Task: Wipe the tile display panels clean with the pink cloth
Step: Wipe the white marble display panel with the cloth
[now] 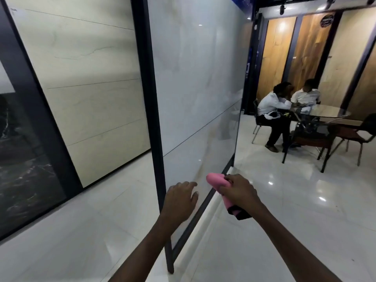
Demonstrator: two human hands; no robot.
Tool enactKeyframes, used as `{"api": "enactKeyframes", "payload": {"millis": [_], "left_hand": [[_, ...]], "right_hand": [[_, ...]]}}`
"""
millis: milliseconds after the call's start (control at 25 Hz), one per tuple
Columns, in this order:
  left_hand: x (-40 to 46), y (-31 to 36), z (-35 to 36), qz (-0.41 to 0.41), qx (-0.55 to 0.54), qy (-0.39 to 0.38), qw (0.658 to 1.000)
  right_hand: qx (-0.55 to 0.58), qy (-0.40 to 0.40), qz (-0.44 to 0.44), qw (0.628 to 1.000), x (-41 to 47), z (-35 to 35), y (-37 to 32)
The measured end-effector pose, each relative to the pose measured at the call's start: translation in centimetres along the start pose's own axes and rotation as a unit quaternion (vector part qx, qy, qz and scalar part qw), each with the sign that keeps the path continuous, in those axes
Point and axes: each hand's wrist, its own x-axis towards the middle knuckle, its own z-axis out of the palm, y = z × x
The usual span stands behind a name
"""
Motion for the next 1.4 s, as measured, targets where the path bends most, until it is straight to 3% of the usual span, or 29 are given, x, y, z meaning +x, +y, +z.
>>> {"api": "enactKeyframes", "payload": {"millis": [160,360,520,640,800,880,960,1080,1120,1200,1320,1400], "left_hand": [[13.3,-2.2,1.0,-0.042,0.049,0.074,0.995],[26.8,-3.7,-5.8,-0.109,0.125,0.198,0.966],[38.3,-6.9,-19.8,-0.022,0.239,0.408,0.881],[44.9,-7.6,-33.2,0.0,0.337,0.471,0.815],[50.1,-6.5,-45.6,-0.075,0.471,0.437,0.763],[51.4,-7.3,-47.8,-0.126,0.554,0.413,0.712],[51.8,-7.8,-47.9,-0.134,0.592,0.406,0.683],[51.5,-7.5,-48.0,-0.115,0.599,0.397,0.686],[50.9,-7.4,-48.4,-0.101,0.583,0.389,0.706],[49.2,-7.2,-49.0,-0.062,0.553,0.358,0.75],[46.9,-7.5,-49.2,-0.054,0.592,0.309,0.742],[46.2,-7.5,-48.2,-0.079,0.613,0.304,0.724]], "right_hand": [[0.059,0.031,-0.112,0.991,15.9,-0.1,0.4],[0.098,0.058,-0.269,0.957,33.1,-3.2,-5.0],[0.117,0.167,-0.409,0.889,45.1,-8.6,-15.2],[0.2,0.251,-0.454,0.831,50.4,-13.6,-23.9],[0.256,0.33,-0.488,0.766,54.3,-19.4,-32.7],[0.254,0.355,-0.521,0.734,56.2,-22.7,-35.8],[0.24,0.345,-0.527,0.739,58.8,-26.2,-38.4],[0.269,0.303,-0.534,0.742,59.4,-27.1,-41.4],[0.269,0.315,-0.557,0.719,58.2,-25.5,-41.8],[0.23,0.346,-0.646,0.64,53.8,-19.2,-40.9],[0.102,0.378,-0.775,0.496,50.3,-12.3,-38.0],[0.064,0.4,-0.786,0.466,52.6,-14.8,-38.5]]}}
